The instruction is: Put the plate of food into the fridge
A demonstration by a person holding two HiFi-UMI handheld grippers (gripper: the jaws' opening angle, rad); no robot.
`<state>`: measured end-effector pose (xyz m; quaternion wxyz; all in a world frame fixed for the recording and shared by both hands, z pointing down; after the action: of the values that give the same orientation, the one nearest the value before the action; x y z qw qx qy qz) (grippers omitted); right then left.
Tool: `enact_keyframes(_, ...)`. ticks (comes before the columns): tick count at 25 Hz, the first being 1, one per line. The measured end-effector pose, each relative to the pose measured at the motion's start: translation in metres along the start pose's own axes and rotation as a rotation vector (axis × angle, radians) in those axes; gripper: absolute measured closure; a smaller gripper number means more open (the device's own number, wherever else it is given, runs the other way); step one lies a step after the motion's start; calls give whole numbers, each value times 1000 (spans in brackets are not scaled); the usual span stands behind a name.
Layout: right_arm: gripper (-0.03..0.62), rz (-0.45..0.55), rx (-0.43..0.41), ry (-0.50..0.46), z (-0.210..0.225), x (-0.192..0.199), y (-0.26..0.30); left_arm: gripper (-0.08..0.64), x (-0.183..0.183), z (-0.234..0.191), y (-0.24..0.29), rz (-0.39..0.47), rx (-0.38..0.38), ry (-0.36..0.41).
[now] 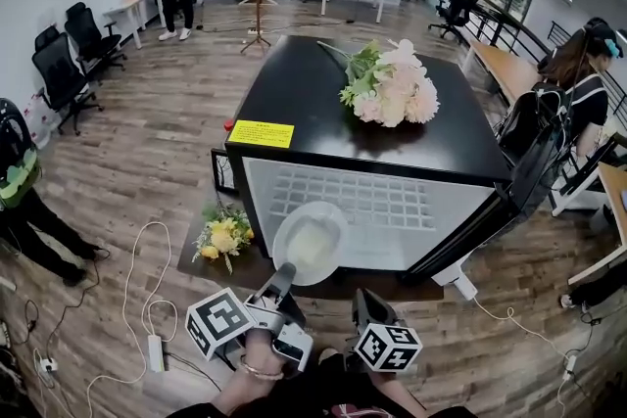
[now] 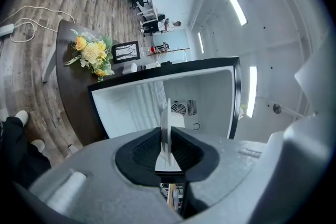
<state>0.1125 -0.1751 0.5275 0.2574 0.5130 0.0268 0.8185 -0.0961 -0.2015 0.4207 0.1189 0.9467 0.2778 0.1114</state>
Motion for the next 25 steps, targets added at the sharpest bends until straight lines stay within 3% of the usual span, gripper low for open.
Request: enact_keyframes(25,584,-12,-42,-7,4,-11,12,500,8,13,57,35,6,-33)
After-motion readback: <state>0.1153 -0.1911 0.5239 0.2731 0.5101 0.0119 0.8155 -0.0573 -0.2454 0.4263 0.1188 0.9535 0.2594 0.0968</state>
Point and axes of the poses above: the fingertips, and each gripper's own axes: y forward along the fingers, z to its right, x out of its underside, the point moved 6 cm from there along -y, backward along the fingers, and after that the axes turned 7 degrees about -x, right-handed, at the moved point
